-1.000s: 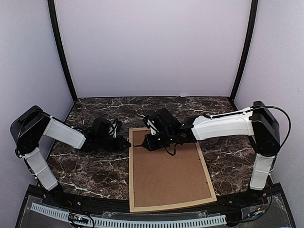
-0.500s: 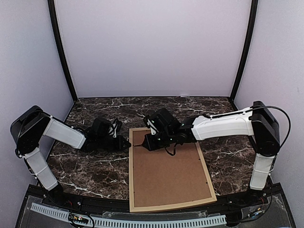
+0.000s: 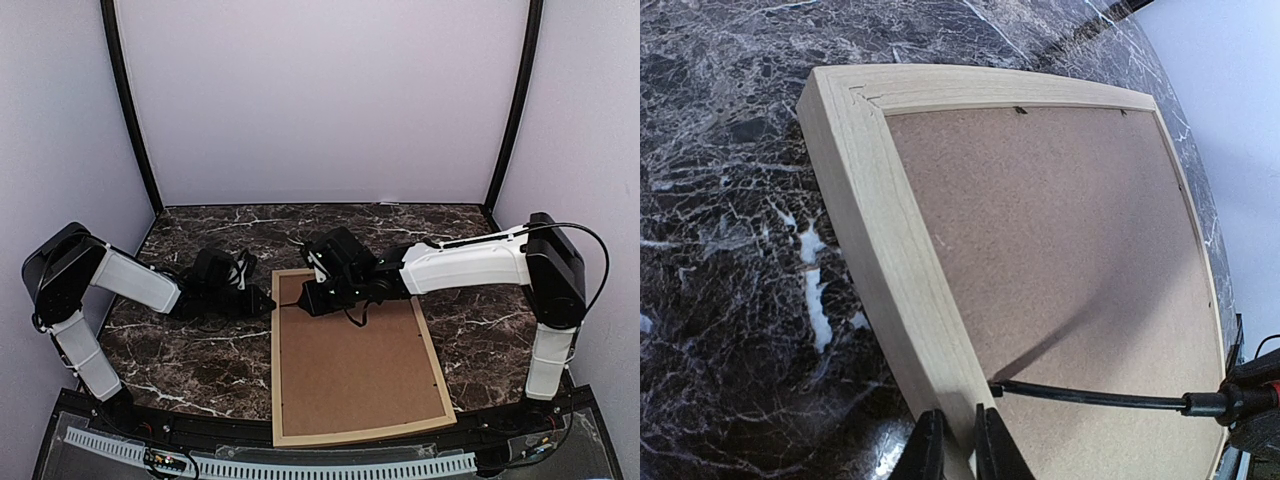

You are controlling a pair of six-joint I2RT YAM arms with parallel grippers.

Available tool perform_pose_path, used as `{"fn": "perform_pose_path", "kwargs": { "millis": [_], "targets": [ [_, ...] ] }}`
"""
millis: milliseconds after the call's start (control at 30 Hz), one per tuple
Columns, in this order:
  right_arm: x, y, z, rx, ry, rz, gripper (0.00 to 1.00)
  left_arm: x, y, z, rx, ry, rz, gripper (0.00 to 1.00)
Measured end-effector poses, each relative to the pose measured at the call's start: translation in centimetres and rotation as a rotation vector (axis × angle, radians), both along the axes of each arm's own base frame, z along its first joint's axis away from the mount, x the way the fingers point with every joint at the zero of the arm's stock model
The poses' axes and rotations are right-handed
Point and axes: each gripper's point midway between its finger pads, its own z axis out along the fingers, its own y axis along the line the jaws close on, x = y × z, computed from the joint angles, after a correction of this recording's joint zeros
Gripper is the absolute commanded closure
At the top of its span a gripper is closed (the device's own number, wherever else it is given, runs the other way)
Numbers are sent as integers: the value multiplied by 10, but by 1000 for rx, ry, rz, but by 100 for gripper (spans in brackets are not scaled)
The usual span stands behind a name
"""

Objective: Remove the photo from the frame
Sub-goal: Release the fastener from the backboard.

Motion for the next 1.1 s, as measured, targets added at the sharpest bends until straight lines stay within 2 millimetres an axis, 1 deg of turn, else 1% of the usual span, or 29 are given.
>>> {"fn": "perform_pose_path", "kwargs": {
  "millis": [733,1100],
  "targets": [
    [-5,6,3,33,25,34,100,0,0,0,-1,2,-2,87],
    [-5,7,3,28,10,51,100,-1,0,0,-2,2,-2,87]
  ]
}}
